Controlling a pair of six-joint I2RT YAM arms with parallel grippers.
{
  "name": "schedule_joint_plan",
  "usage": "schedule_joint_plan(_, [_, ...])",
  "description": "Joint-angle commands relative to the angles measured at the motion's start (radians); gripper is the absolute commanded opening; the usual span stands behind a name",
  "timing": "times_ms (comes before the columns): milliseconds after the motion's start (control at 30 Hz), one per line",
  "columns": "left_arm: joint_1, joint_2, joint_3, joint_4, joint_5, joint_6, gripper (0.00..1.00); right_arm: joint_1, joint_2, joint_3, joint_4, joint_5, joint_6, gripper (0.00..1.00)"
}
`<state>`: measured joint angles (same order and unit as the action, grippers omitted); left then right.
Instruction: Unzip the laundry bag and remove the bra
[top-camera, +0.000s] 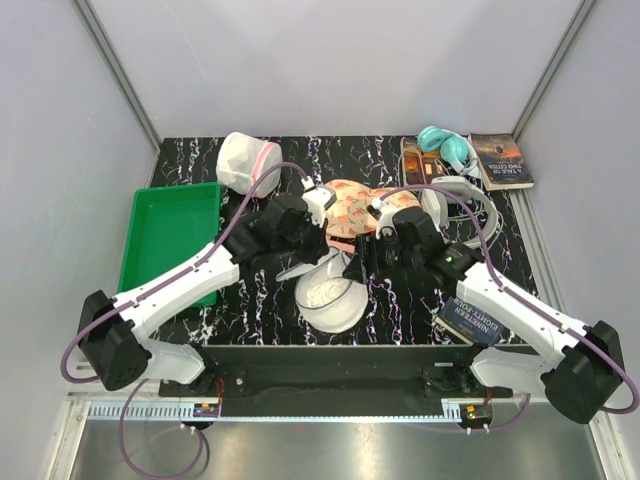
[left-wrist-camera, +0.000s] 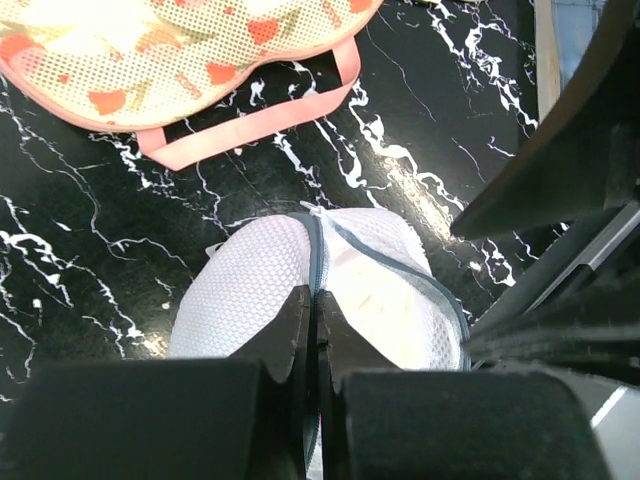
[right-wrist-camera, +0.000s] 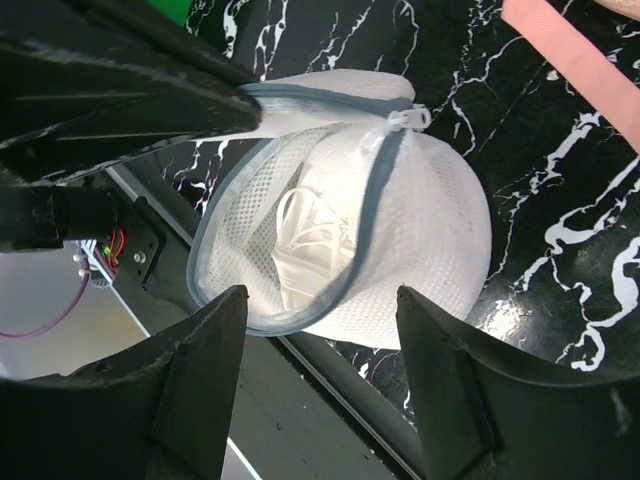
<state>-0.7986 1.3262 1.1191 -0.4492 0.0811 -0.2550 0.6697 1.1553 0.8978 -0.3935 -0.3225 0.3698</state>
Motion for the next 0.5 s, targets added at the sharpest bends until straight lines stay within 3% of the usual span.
schedule_joint_plan(0, [-0.002, 0.030, 0.065, -0.008, 0.063, -0.020, 0.01, 0.018, -0.062, -0.033, 0.096, 0.013, 0.012, 0.70])
schedule_joint_plan(67, [-0.002, 0.051, 0.085, -0.013, 0.113, -0.012, 0.09, 0.018, -0.057, -0.030, 0.107, 0.011, 0.021, 0.70])
schedule_joint_plan(133, [-0.002, 0.062, 0.099, -0.016, 0.201, -0.010, 0.30, 0.018, -0.051, -0.037, 0.104, 0.031, 0.041, 0.70])
schedule_joint_plan(300, [-0.024, 0.070, 0.073, 0.010, 0.313, -0.055, 0.49, 0.018, -0.083, -0.056, 0.076, 0.117, 0.047, 0.70])
schedule_joint_plan(333, [-0.027, 0.061, 0.052, 0.021, 0.328, -0.065, 0.57, 0.018, -0.097, -0.051, 0.064, 0.120, 0.043, 0.70])
schedule_joint_plan(433, [-0.036, 0.012, 0.015, 0.069, 0.359, -0.102, 0.60, 0.016, -0.135, -0.036, 0.053, 0.108, -0.003, 0.70])
schedule_joint_plan(467, [-0.036, -0.011, -0.007, 0.085, 0.306, -0.112, 0.61, 0.016, -0.143, -0.033, 0.053, 0.100, -0.023, 0.70])
